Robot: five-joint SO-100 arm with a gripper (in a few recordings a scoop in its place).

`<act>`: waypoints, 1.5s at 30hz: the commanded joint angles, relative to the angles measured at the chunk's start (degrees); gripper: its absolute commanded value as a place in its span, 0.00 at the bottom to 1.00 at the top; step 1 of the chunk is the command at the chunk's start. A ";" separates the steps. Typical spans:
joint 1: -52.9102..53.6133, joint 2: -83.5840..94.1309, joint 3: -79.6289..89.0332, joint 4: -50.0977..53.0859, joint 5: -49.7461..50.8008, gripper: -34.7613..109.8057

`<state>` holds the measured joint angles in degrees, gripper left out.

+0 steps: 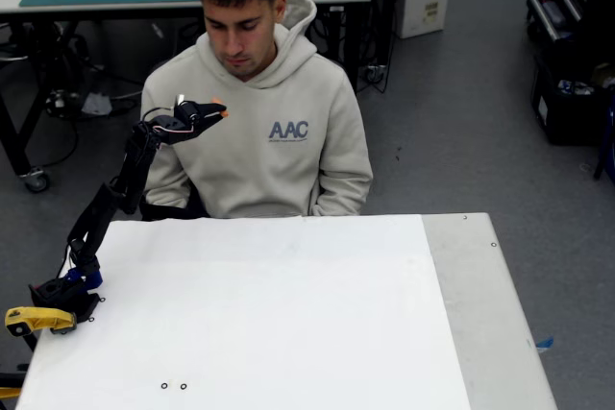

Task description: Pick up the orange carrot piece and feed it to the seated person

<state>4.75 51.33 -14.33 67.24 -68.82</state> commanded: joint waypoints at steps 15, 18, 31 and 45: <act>-0.70 -5.89 -5.01 -33.57 -0.53 0.22; -0.70 -8.09 -5.01 -36.83 -0.62 0.22; -2.72 -14.68 -4.92 -51.50 -0.62 0.22; -2.72 -15.73 -4.83 -52.38 -0.70 0.22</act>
<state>1.93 32.52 -15.38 15.64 -68.91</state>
